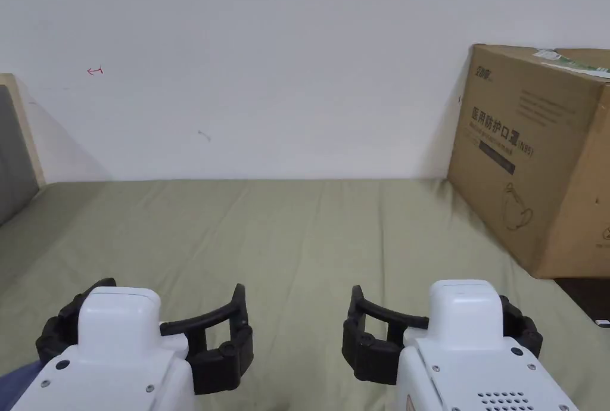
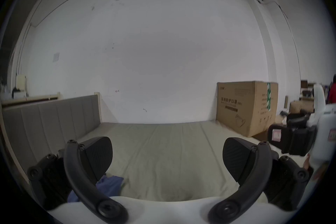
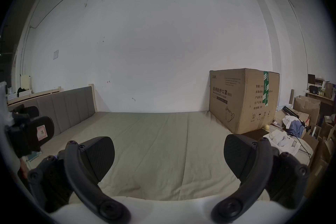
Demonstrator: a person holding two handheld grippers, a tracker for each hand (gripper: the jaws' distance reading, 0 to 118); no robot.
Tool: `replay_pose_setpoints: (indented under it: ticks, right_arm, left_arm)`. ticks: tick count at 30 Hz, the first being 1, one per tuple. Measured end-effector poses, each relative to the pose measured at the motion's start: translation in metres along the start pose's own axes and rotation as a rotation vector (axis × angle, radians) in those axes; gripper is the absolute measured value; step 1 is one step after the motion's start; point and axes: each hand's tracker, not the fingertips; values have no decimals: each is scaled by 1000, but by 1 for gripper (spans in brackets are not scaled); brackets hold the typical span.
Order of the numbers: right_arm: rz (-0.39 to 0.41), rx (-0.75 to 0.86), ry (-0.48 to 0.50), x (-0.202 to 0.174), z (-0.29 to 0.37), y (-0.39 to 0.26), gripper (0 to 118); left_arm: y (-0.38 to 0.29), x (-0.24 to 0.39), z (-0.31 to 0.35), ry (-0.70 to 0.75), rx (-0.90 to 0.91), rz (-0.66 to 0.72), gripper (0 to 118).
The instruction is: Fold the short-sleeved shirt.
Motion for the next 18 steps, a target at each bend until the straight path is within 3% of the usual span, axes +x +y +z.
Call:
replay_pose_setpoints:
  ticks: [1, 3, 6, 8, 10, 12, 13, 14, 16, 18]
  right_arm:
    - [24, 11, -5, -2, 1, 2, 118]
    - [180, 31, -44, -12, 0, 8, 118]
    - [598, 83, -107, -37, -3, -3, 118]
    - [867, 83, -92, -53, -5, -21, 118]
    - [1090, 72, -75, -67, -7, -43, 118]
    - [1216, 79, -81, -74, -8, -63, 118]
    - [1205, 67, -59, -76, -9, -68, 118]
    - [1134, 44, -26, -76, -8, -65, 118]
    - [923, 19, 7, -69, -7, -50, 118]
    - [695, 40, 6, -58, -6, -29, 118]
  left_arm:
    - [2, -4, 1, -18, 10, 69, 118]
    - [1, -17, 2, -67, 23, 299, 118]
    - [-25, -36, 1, -31, 19, 757, 118]
    - [-55, -46, -2, 12, -30, 1054, 118]
    - [-81, -51, -2, 76, -81, 1159, 118]
    - [-95, -51, 0, 157, -108, 1166, 118]
    - [-96, -51, 1, 178, -104, 1139, 118]
    - [-91, -52, 1, 197, -136, 1077, 118]
    - [-70, -46, -2, 157, -103, 858, 118]
    - [-42, -33, -6, 171, -56, 547, 118]
